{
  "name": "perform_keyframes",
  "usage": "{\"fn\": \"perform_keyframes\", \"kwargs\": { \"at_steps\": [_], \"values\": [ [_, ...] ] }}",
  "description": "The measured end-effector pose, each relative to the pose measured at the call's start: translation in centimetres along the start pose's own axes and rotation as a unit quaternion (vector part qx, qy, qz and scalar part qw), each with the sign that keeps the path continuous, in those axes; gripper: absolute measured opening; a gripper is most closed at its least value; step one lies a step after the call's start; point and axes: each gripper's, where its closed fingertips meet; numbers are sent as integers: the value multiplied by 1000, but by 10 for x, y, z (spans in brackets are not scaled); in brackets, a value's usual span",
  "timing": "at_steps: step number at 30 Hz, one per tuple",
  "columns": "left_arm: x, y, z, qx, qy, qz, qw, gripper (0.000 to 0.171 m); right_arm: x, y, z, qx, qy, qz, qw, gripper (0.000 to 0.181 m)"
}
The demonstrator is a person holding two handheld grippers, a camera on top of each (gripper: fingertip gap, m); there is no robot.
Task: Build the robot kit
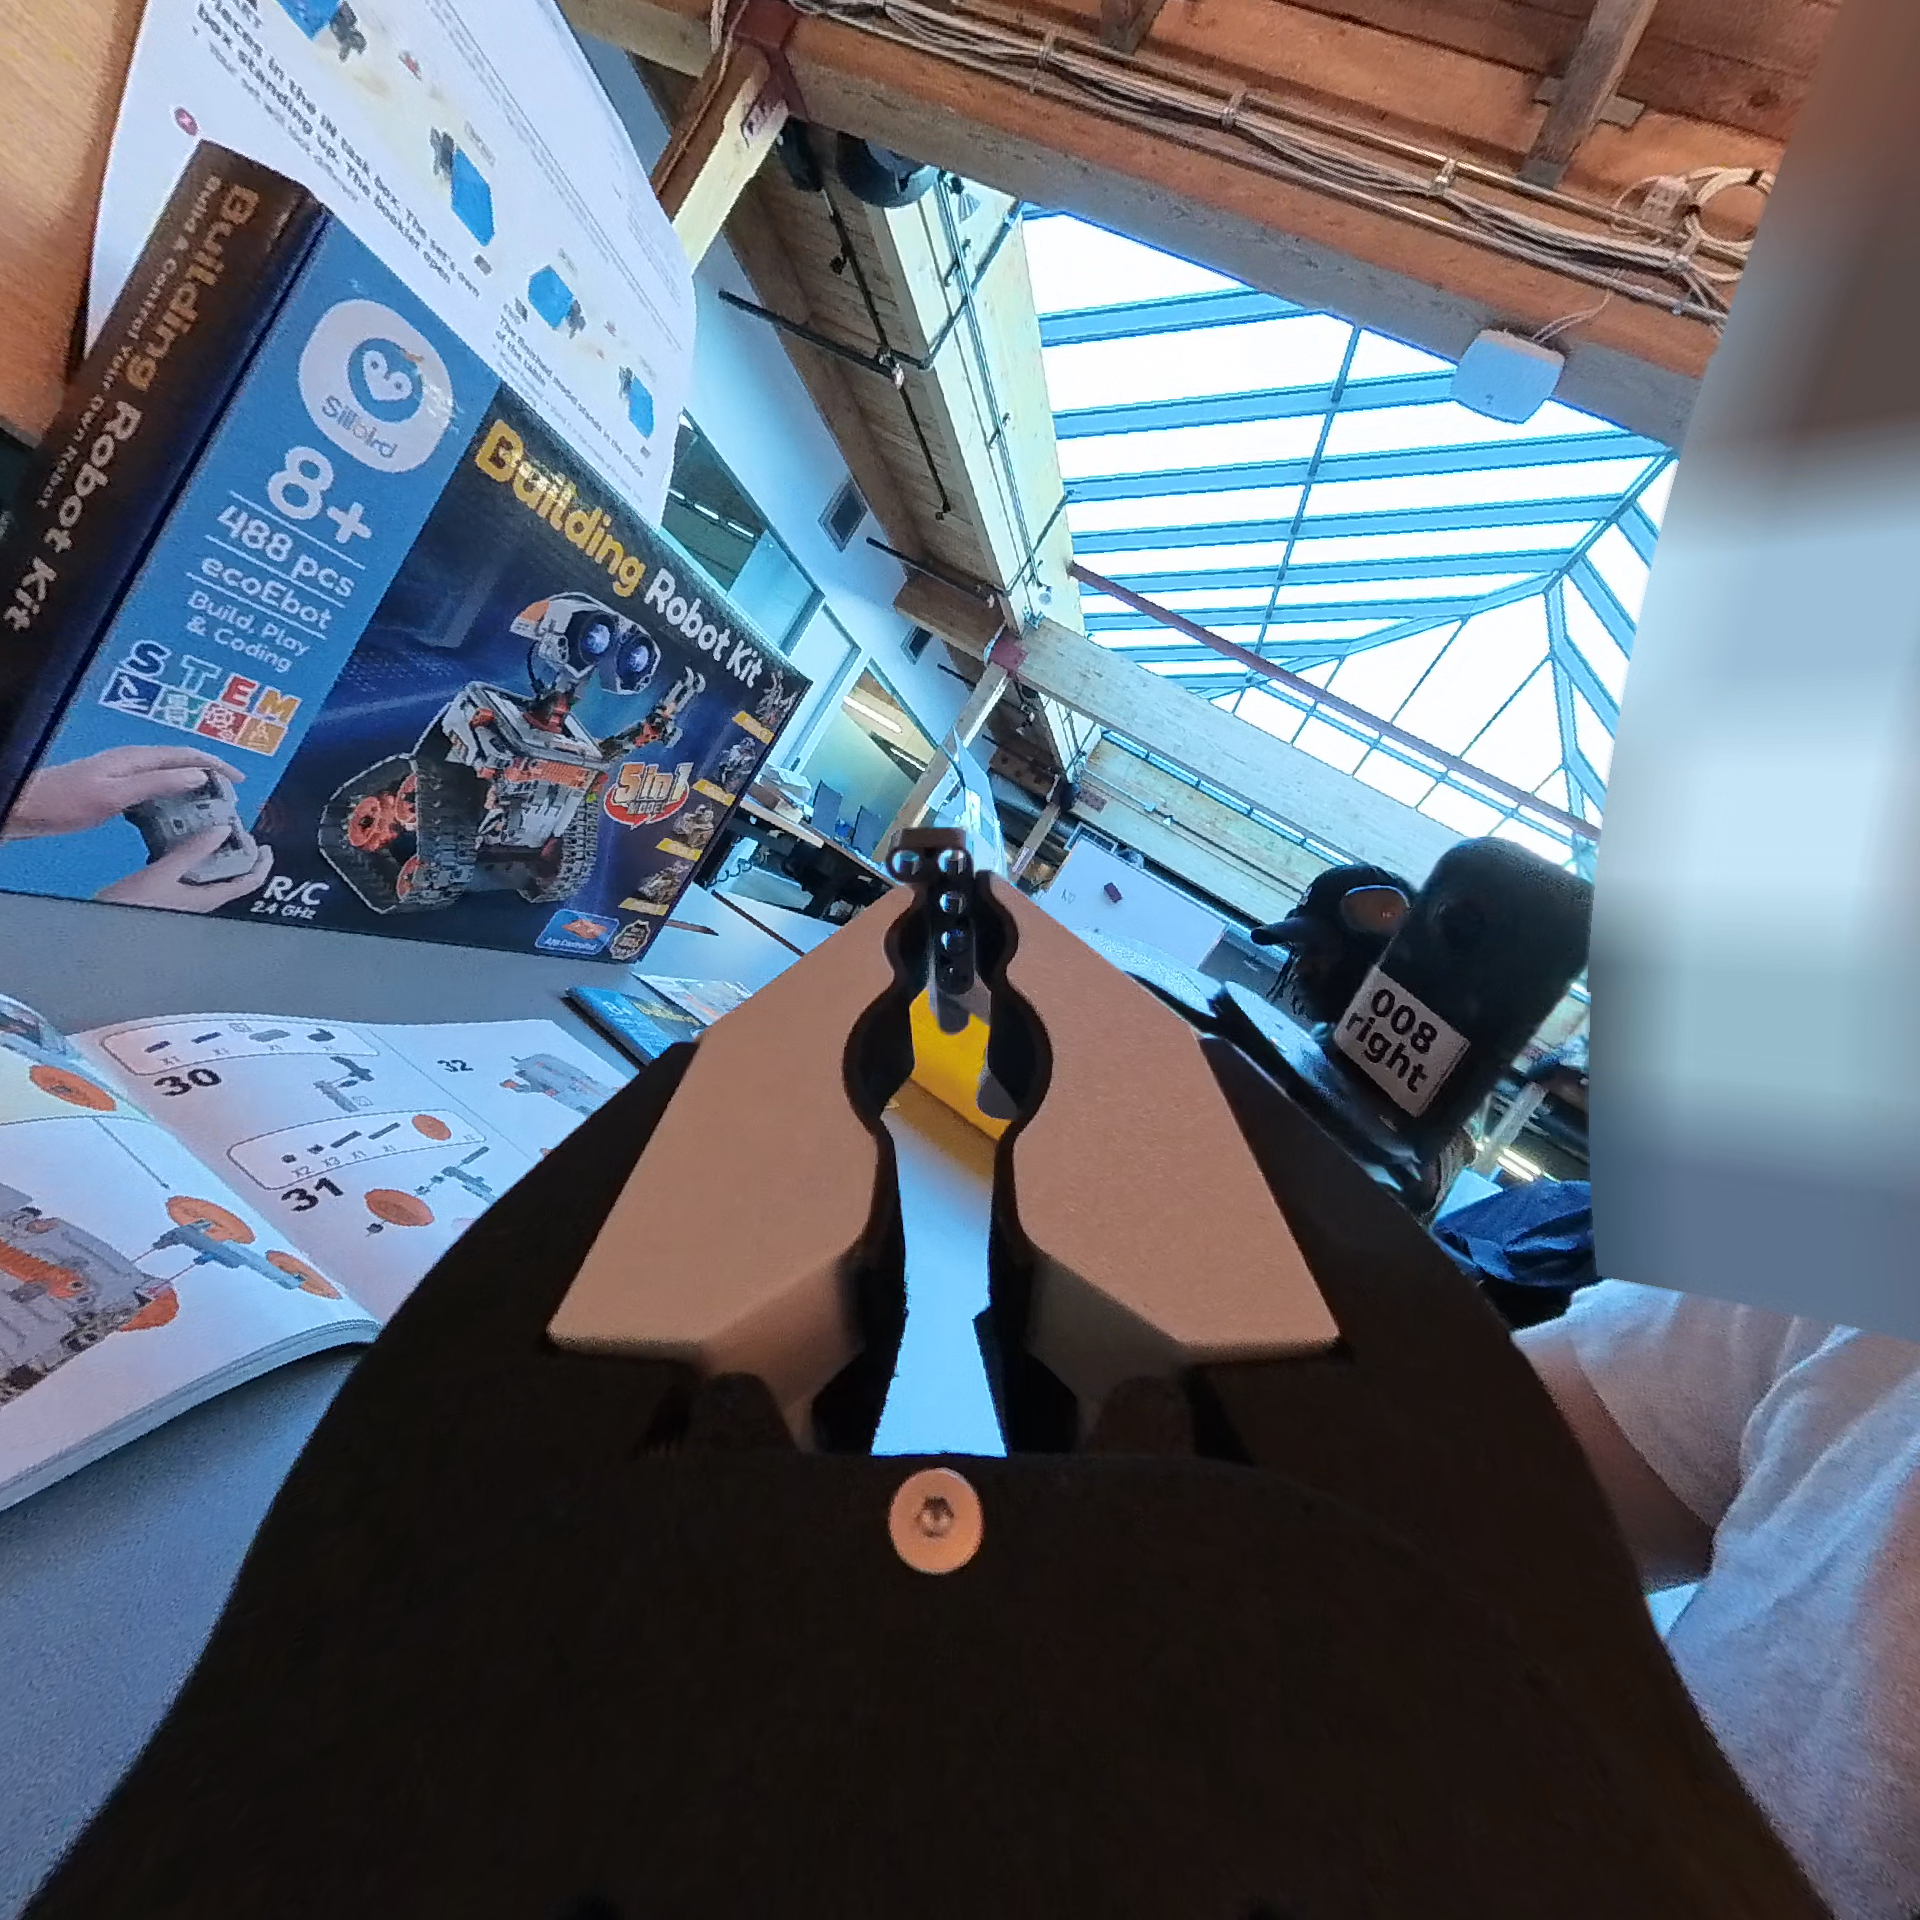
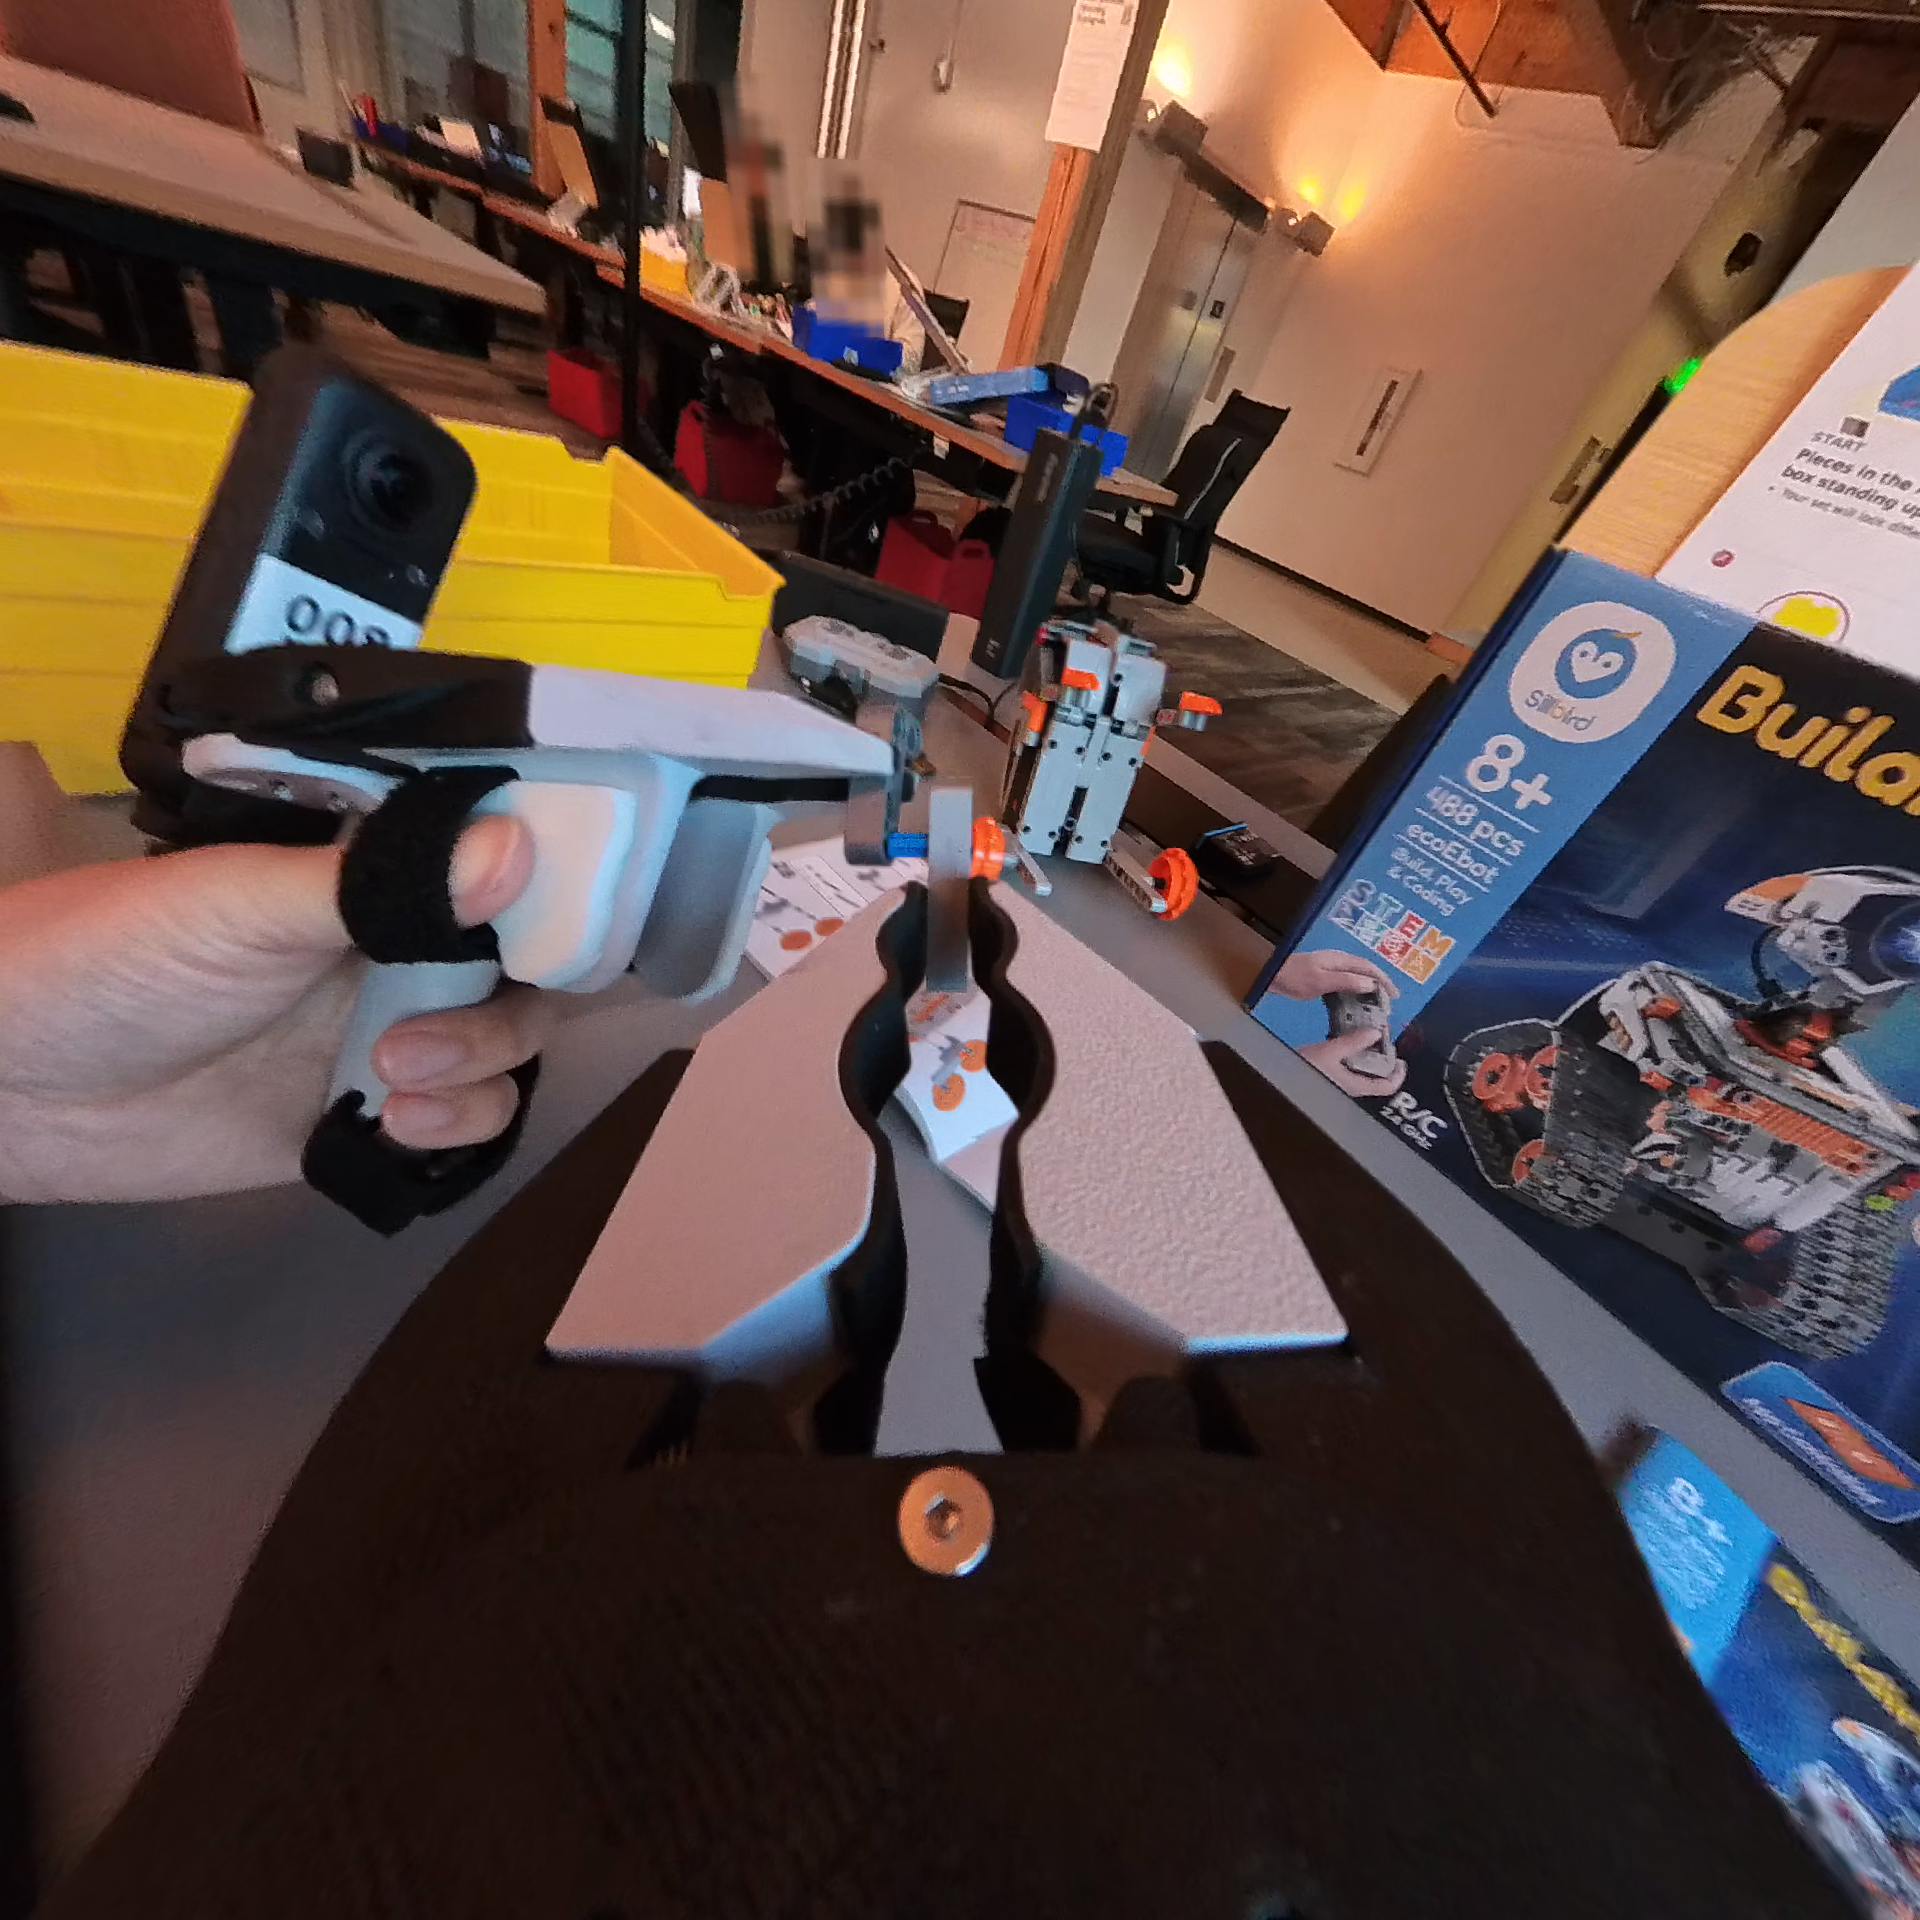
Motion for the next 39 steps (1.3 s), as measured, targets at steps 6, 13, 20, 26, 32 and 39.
{"fn": "perform_keyframes", "kwargs": {
  "at_steps": [6,13,20,26,32,39],
  "values": [
    [1,2,1,10,-4,-10,1000,4,-2,1,-2,0,6,31,1000,7],
    [-2,24,3,105,-55,-5,993,4,-18,-3,-10,-14,46,84,995,7],
    [3,36,8,156,-80,-41,984,4,-27,5,-21,-14,61,-7,998,6],
    [1,49,9,178,-102,-4,979,4,-38,1,-24,-22,76,-37,996,6],
    [-1,54,7,200,-123,-3,972,4,-43,-2,-26,-30,78,-93,992,6],
    [-1,56,8,214,-138,-7,967,4,-45,-2,-26,-34,80,-89,992,6]
  ]
}}
Point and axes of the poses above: each gripper's, where its closed fingertips meet, z back along the fingers, x out of its top, y = z × x across the jaws, and after that the axes turned 15 degrees about -y, right-handed
